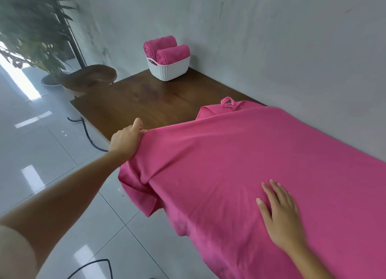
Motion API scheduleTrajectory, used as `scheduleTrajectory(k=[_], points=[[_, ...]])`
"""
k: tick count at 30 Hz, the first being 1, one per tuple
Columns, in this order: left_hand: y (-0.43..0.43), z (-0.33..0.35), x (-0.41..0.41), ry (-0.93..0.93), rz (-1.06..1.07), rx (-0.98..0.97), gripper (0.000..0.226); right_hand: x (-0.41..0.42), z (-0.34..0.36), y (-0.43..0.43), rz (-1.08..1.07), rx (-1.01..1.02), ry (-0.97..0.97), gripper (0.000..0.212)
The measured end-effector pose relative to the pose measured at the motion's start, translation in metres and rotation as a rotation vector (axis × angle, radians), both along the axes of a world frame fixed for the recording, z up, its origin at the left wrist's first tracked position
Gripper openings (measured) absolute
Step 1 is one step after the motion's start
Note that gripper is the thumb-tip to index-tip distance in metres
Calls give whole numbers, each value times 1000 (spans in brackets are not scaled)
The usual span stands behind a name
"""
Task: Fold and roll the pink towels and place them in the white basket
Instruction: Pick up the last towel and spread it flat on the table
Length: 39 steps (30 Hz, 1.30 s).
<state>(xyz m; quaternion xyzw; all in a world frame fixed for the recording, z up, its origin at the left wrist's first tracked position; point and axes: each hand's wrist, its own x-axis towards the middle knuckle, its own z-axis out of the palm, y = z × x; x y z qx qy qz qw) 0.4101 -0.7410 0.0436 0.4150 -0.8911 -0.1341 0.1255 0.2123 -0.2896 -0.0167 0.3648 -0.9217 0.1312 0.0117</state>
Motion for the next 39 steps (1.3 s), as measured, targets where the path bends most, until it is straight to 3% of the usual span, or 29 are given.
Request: scheduleTrajectory(k=[6, 10, 14, 17, 20, 24, 39], points=[[-25, 1, 1, 30, -78, 2, 24, 5, 3, -10, -77, 37, -9, 55], [-28, -11, 19, 70, -162, 2, 23, 33, 10, -37, -148, -52, -38, 47], [-31, -29, 51, 112, -280, -51, 16, 75, 7, -75, -66, -108, -31, 60], [-30, -42, 74, 154, -472, -175, 33, 98, 5, -103, -21, -116, -10, 62], [-24, -53, 87, 125, -683, -157, 50, 112, 0, -118, -11, -83, -3, 64], [-36, -57, 92, 76, -677, -107, 57, 117, -6, -119, -24, -36, 13, 64], [-36, -33, 34, 177, -742, -77, 37, 103, 13, -126, -73, -67, -14, 57]])
